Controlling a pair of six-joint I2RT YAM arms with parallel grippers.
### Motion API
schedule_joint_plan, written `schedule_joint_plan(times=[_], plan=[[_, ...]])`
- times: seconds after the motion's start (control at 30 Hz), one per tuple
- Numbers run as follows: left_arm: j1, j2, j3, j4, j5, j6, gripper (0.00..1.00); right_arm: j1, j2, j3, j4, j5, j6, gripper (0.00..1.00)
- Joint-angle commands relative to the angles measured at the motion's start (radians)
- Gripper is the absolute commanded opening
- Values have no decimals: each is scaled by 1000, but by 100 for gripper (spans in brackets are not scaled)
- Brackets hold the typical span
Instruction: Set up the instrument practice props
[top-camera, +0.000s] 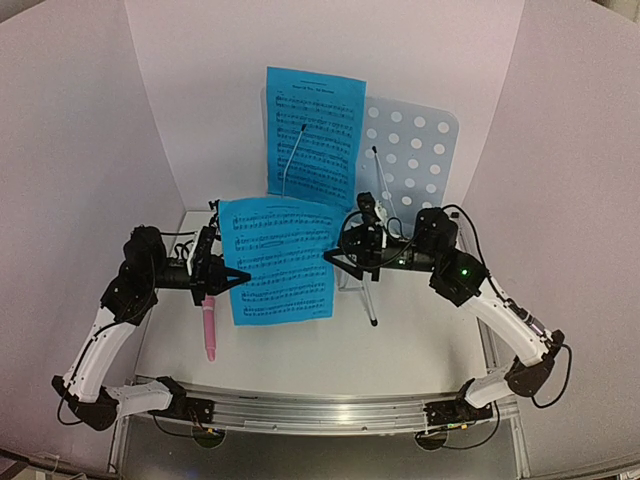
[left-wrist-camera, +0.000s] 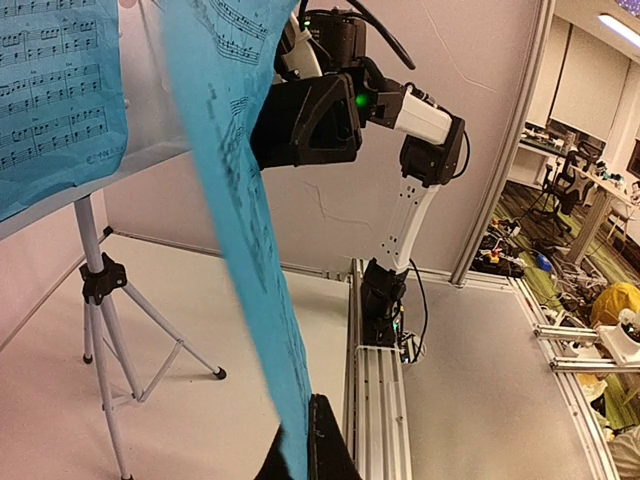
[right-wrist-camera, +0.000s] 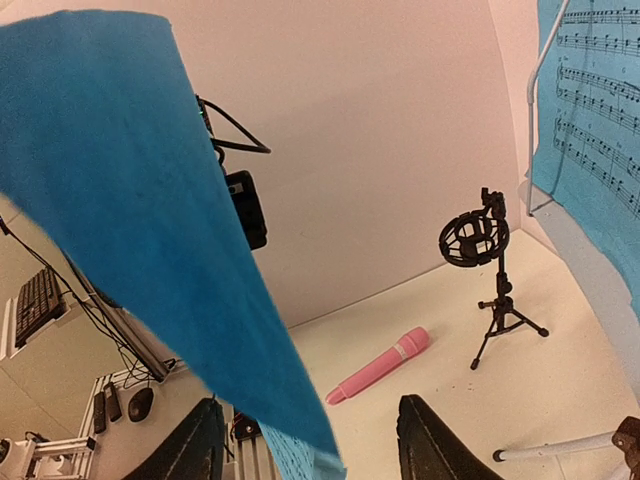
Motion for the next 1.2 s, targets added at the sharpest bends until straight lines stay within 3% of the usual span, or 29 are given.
schedule_joint_plan(times=[0.0, 0.1, 0.27, 0.4, 0.87, 1.17], plan=[[3, 5, 44, 81, 19, -77, 0, -9, 20, 41, 50, -73, 29, 52], [3, 8, 48, 122, 22, -114, 0, -12, 19, 33, 53, -95, 32, 41], [3, 11, 63, 77, 16, -95, 0, -22, 12, 32, 67, -159, 33, 12], [4, 11, 78, 51, -3, -80, 0, -35, -15, 7, 72, -171, 33, 1], [4, 32, 89, 15, -45, -31, 0, -69, -113, -84, 77, -91, 56, 0], [3, 86, 132, 38, -118, 24, 0, -69, -81, 27, 39, 97, 120, 0]])
